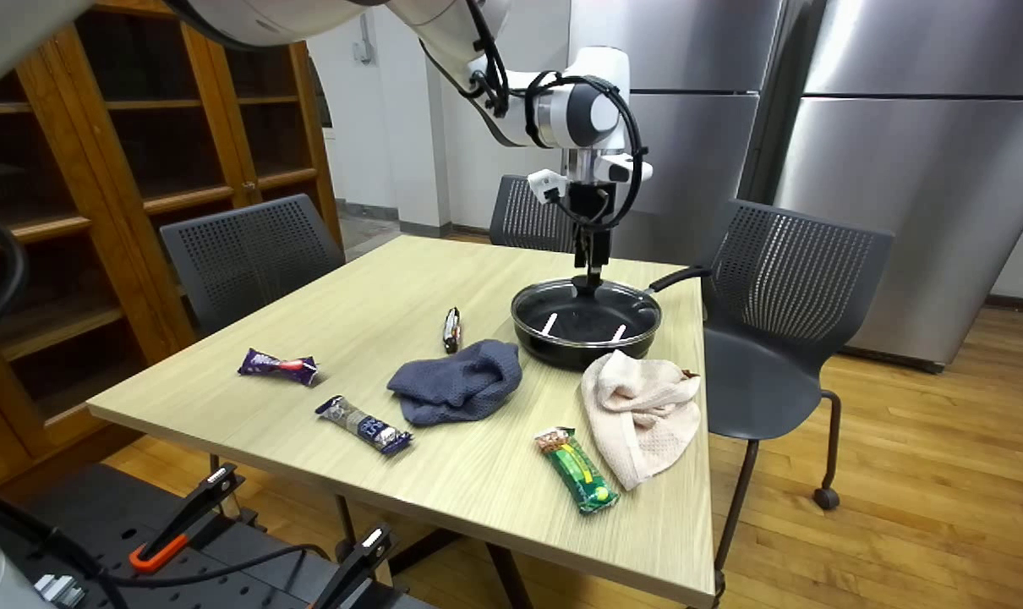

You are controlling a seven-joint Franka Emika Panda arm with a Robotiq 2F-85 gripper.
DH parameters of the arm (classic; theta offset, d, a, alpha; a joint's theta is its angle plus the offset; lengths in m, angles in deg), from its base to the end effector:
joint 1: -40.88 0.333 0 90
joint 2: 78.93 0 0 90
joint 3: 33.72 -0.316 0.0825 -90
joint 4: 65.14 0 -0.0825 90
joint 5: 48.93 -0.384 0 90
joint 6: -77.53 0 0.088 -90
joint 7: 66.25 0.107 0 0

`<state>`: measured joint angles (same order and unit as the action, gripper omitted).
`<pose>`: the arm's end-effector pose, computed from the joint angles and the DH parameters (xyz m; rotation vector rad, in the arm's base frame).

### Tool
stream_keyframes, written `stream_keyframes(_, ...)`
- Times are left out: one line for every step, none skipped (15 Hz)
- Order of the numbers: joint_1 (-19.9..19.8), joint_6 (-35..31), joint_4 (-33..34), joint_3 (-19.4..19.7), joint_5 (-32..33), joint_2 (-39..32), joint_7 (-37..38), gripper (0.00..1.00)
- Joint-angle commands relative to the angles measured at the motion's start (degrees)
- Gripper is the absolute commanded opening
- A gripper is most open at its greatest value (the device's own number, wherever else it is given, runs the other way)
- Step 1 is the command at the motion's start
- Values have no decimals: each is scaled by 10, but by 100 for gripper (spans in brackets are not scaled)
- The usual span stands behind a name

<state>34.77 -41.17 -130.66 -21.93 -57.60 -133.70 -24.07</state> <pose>0.7434 -0.1821 0.2245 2.6958 -1.5393 -0.0032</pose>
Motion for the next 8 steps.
stream_keyframes(-6, 14, 46, -6, 5, -31, 15, 100)
stream_keyframes(-7, 15, 51, -6, 5, -36, 16, 100)
stream_keyframes(-7, 20, 57, -6, 5, -40, 20, 100)
stream_keyframes(-7, 21, 62, -6, 5, -44, 21, 100)
stream_keyframes(-7, 24, 67, -6, 5, -48, 21, 100)
stream_keyframes(-6, 23, 69, -6, 6, -50, 23, 100)
stream_keyframes(-6, 24, 71, -6, 6, -52, 22, 100)
stream_keyframes(-6, 22, 73, -6, 6, -53, 23, 75)
